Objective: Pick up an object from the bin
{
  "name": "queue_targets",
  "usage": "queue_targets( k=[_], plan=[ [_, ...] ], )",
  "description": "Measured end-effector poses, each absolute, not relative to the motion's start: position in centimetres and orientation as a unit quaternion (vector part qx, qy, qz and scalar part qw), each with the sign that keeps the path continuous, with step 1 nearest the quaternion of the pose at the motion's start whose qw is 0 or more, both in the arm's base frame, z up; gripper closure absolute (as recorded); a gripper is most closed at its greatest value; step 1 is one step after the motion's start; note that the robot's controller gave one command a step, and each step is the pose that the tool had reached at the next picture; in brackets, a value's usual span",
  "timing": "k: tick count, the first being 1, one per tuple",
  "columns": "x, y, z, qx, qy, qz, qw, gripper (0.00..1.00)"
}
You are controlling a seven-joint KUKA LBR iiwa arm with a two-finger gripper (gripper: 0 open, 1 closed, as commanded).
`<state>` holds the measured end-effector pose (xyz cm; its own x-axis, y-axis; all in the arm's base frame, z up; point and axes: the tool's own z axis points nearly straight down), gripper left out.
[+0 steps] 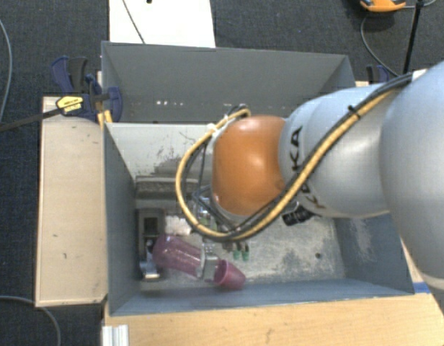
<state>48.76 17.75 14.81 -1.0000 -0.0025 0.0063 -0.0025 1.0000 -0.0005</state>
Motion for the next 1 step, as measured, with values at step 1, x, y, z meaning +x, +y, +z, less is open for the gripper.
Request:
queue_targets(
  k=[1],
  plan=[
    [48.98,17.67,15.22,-0.001,-1.0,-0.001,-0.001,0.0]
  ],
)
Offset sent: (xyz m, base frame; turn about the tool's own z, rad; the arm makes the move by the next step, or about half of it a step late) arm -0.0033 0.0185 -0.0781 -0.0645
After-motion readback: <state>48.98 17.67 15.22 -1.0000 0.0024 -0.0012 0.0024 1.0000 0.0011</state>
